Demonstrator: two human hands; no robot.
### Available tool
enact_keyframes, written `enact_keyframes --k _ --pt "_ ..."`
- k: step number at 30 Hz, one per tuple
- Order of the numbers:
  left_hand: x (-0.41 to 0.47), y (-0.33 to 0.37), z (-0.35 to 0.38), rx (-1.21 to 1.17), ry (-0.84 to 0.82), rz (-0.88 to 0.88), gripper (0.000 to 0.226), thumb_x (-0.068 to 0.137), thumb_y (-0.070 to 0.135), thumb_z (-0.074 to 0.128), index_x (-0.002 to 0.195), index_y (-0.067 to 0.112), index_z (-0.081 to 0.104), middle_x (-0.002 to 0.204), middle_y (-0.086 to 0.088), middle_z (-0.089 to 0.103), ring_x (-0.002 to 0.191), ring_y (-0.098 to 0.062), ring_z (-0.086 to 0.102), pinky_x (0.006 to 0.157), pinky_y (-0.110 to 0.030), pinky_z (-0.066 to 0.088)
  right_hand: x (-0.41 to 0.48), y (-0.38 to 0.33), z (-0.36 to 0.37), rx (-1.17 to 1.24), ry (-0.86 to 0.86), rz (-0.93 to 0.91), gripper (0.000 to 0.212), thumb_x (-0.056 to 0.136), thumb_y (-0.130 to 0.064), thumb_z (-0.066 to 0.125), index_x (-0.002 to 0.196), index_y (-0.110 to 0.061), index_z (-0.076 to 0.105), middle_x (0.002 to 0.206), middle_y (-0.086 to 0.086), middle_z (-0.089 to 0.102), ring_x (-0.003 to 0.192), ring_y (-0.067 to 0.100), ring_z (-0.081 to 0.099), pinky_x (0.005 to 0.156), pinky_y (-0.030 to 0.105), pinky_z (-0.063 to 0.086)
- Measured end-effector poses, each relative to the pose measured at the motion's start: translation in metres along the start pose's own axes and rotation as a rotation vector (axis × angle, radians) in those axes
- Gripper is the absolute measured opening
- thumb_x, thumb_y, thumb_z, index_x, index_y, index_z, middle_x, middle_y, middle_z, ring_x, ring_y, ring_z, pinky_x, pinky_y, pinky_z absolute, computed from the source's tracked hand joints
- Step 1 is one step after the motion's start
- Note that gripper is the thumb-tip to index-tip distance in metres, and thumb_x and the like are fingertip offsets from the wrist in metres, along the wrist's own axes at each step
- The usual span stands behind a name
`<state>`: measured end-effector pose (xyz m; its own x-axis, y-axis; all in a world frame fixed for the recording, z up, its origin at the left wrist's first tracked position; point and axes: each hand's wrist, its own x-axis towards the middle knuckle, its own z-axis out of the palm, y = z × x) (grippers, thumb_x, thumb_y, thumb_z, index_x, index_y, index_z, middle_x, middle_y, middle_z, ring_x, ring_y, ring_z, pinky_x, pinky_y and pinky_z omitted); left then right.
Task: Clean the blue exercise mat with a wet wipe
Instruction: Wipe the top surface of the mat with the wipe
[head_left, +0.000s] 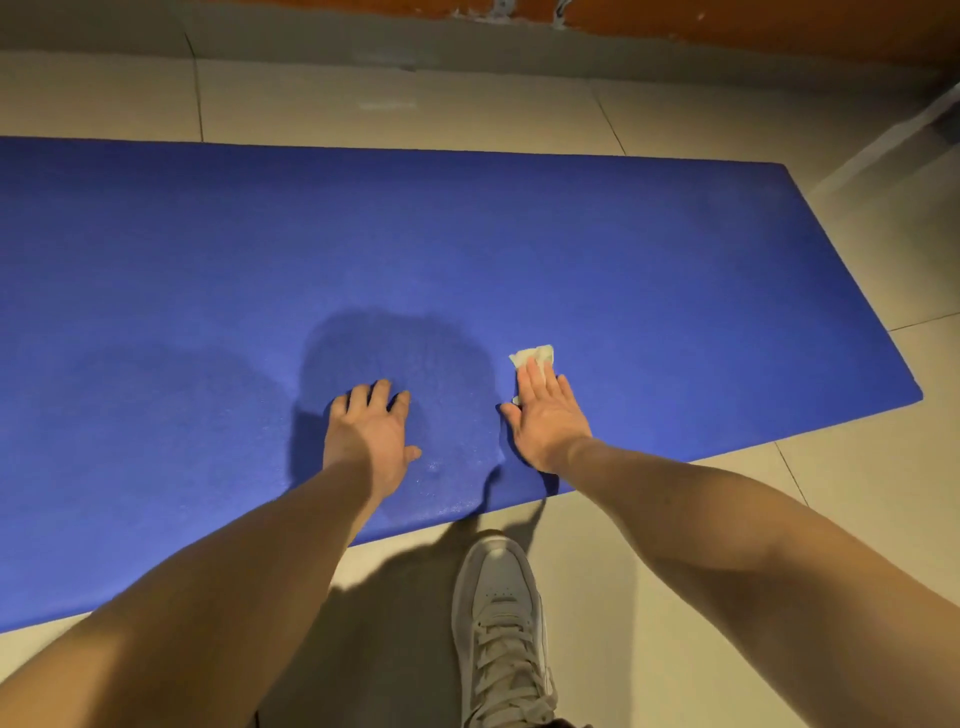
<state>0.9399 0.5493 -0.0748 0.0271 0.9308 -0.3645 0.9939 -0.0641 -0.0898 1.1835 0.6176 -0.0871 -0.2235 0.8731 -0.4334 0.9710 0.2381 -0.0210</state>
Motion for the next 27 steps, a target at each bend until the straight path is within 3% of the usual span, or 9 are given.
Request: enact_keyframes --k 4,7,9,11,13,15,20,24,27 --pt "0.006 0.001 -0.012 -0.032 -0.028 -0.006 0.063 0.096 0.048 0.053 0.148 0.021 0.032 0.149 -0.005 0.029 0.131 -0.029 0.035 0.110 -0.039 0.031 -0.009 -0.038 0.010 0.131 0.037 0.024 0.073 0.106 -0.047 0.018 0.159 -0.003 -0.004 0.167 0.013 -0.013 0.152 0.035 -0.020 0.125 0.047 0.004" --pt "0.007 0.000 -0.018 -0.014 -0.080 0.012 0.058 0.093 0.034 0.057 0.145 0.020 0.035 0.147 -0.006 0.031 0.128 -0.029 0.037 0.107 -0.040 0.033 -0.042 -0.066 0.023 0.000 0.018 -0.134 0.079 0.095 -0.045 -0.004 0.157 0.003 -0.006 0.166 0.021 -0.012 0.151 0.042 -0.020 0.125 0.049 0.006" --pt "0.005 -0.002 -0.021 -0.035 -0.106 0.017 0.057 0.093 0.030 0.057 0.145 0.019 0.036 0.148 -0.007 0.032 0.130 -0.030 0.036 0.109 -0.041 0.032 -0.055 -0.071 0.024 0.103 0.003 -0.263 0.069 0.100 -0.030 0.021 0.158 0.001 0.002 0.167 0.019 -0.002 0.153 0.041 -0.005 0.125 0.046 0.013" --pt "0.001 -0.004 -0.025 -0.111 -0.110 0.003 0.057 0.095 0.030 0.056 0.148 0.020 0.036 0.150 -0.007 0.034 0.133 -0.030 0.035 0.111 -0.041 0.031 -0.066 -0.071 0.010 0.471 0.030 -0.296 0.062 0.091 -0.009 0.045 0.151 -0.013 0.028 0.151 0.008 0.033 0.132 0.030 0.037 0.114 0.041 0.035" --pt "-0.006 -0.005 -0.028 -0.272 -0.108 -0.019 0.060 0.097 0.030 0.054 0.152 0.021 0.033 0.153 -0.005 0.035 0.138 -0.030 0.033 0.113 -0.042 0.029 -0.077 -0.072 -0.005 0.727 0.064 -0.226 0.055 0.088 0.000 0.052 0.138 -0.022 0.046 0.123 -0.004 0.052 0.104 0.011 0.048 0.099 0.017 0.041" --pt "-0.013 -0.004 -0.029 -0.535 -0.135 -0.044 0.063 0.097 0.030 0.057 0.154 0.023 0.032 0.154 -0.004 0.039 0.140 -0.030 0.035 0.114 -0.043 0.032 -0.088 -0.078 -0.014 0.900 0.084 -0.071 0.053 0.091 0.000 0.059 0.140 -0.019 0.054 0.120 -0.008 0.063 0.107 0.007 0.057 0.091 0.003 0.038" --pt "-0.037 0.003 -0.050 -1.217 -0.213 -0.099 0.059 0.091 0.018 0.066 0.147 0.015 0.046 0.131 -0.010 0.062 0.114 -0.027 0.063 0.090 -0.038 0.055 -0.102 -0.084 -0.039 1.317 0.150 0.160 0.024 0.093 0.007 0.060 0.116 0.003 0.067 0.107 0.013 0.073 0.101 0.029 0.070 0.093 0.037 0.058" --pt "-0.057 0.014 -0.085 -1.400 -0.145 -0.084 0.031 0.091 0.015 0.069 0.121 0.010 0.066 0.100 -0.010 0.072 0.086 -0.026 0.070 0.070 -0.034 0.060 -0.123 -0.081 -0.077 1.374 0.091 0.188 0.021 0.098 0.009 0.053 0.114 0.003 0.064 0.100 0.014 0.067 0.076 0.019 0.068 0.065 0.025 0.059" --pt "-0.070 0.016 -0.109 -1.449 -0.099 -0.128 0.018 0.086 0.015 0.074 0.103 0.013 0.070 0.099 -0.012 0.074 0.091 -0.031 0.071 0.080 -0.047 0.061 -0.137 -0.083 -0.099 1.321 0.095 0.253 0.017 0.097 0.003 0.057 0.114 -0.002 0.059 0.099 0.012 0.064 0.063 0.016 0.063 0.056 0.025 0.054"
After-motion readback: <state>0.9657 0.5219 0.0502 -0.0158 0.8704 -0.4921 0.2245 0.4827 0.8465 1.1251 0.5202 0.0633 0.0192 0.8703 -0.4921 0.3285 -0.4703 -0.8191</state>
